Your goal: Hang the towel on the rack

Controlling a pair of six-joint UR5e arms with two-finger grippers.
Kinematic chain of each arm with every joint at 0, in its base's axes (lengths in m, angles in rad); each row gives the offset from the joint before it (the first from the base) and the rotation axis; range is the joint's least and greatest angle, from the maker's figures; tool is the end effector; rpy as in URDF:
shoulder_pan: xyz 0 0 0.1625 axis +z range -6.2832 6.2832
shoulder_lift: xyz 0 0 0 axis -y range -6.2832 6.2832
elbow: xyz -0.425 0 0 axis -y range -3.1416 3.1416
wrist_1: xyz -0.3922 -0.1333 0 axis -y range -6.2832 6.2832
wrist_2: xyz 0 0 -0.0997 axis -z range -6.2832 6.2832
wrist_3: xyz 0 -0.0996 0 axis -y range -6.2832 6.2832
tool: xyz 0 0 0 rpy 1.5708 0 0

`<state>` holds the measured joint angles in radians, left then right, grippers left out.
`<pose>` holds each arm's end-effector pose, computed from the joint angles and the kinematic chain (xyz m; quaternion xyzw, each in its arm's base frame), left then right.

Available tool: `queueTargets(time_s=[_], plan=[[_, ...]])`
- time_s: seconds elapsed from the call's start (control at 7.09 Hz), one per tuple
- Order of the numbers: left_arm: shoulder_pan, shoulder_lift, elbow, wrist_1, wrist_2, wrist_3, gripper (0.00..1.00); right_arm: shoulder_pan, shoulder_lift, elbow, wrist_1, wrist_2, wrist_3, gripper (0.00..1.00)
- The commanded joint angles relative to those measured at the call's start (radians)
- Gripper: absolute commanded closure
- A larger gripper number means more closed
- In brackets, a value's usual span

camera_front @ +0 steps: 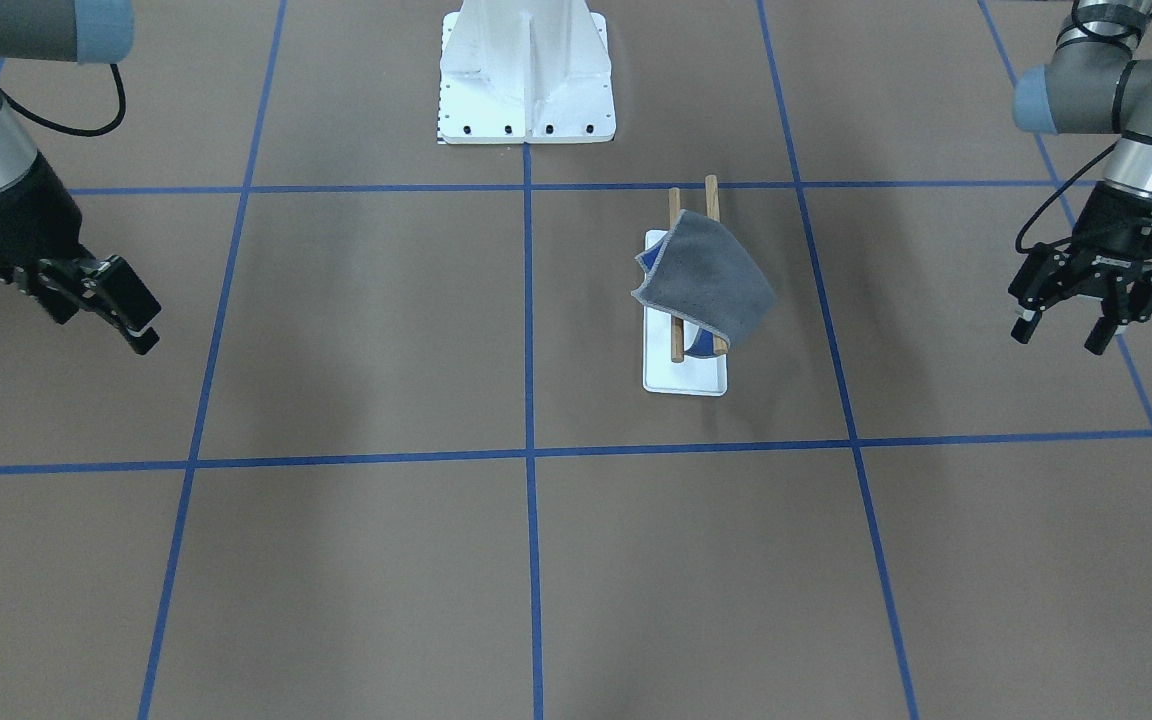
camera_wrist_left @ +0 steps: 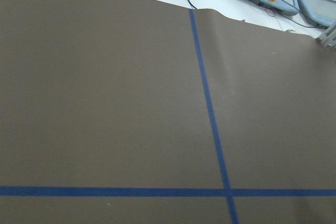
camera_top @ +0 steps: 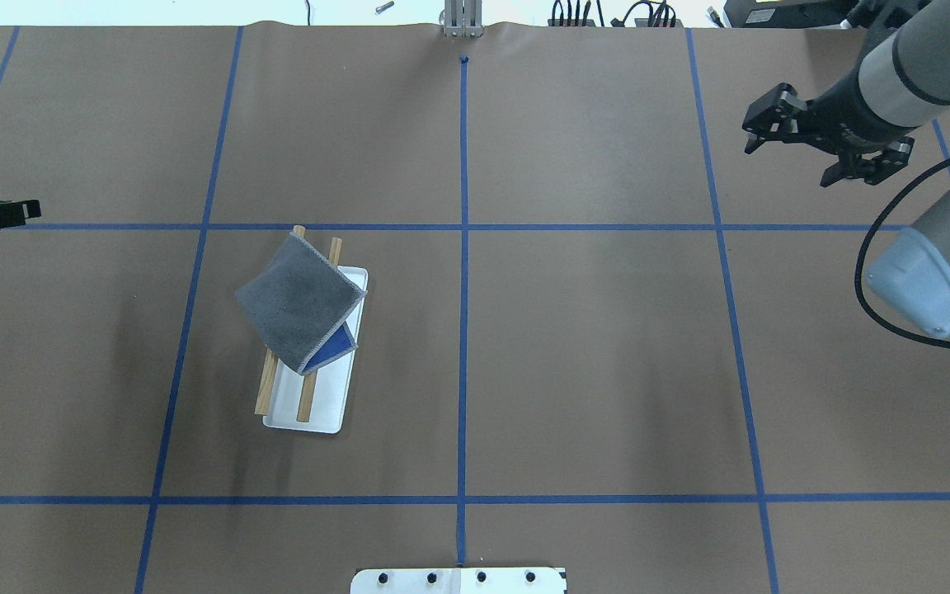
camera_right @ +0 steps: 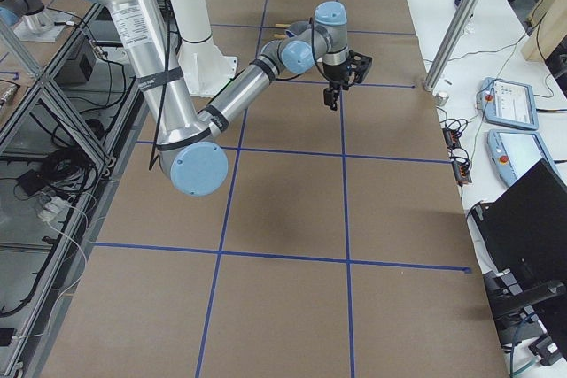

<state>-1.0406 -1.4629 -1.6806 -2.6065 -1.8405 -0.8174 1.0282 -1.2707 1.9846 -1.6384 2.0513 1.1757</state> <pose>0.1505 -0.4679 0.5472 0.3111 0.3978 -0.0572 0.8612 -0.2118 -0.5202 0.3222 0.0306 -0.3809 0.2149 0.8988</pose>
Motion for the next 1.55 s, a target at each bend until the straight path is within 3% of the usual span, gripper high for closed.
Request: queueTargets(time_s=[0.0, 0.28, 0.56, 0.85, 1.13, 1.41], plan=[[-0.189, -0.005, 0.001, 0.277, -0.154, 0.364, 0.02, 0.103, -0.102, -0.027, -0.001, 0.006, -0.329, 0.00], [-0.294, -0.016, -0.005, 0.537, -0.294, 0.550, 0.02, 0.244, -0.163, -0.129, -0.001, 0.122, -0.695, 0.00], [-0.302, -0.042, -0.005, 0.711, -0.415, 0.555, 0.02, 0.367, -0.185, -0.261, -0.001, 0.196, -1.030, 0.00], [-0.312, -0.039, -0.013, 0.789, -0.474, 0.563, 0.02, 0.406, -0.232, -0.280, 0.000, 0.224, -1.108, 0.00], [-0.416, -0.034, -0.007, 0.842, -0.460, 0.854, 0.02, 0.406, -0.236, -0.274, 0.000, 0.230, -1.110, 0.00], [-0.435, -0.036, 0.005, 0.895, -0.460, 0.903, 0.02, 0.405, -0.251, -0.244, 0.000, 0.266, -1.114, 0.00]])
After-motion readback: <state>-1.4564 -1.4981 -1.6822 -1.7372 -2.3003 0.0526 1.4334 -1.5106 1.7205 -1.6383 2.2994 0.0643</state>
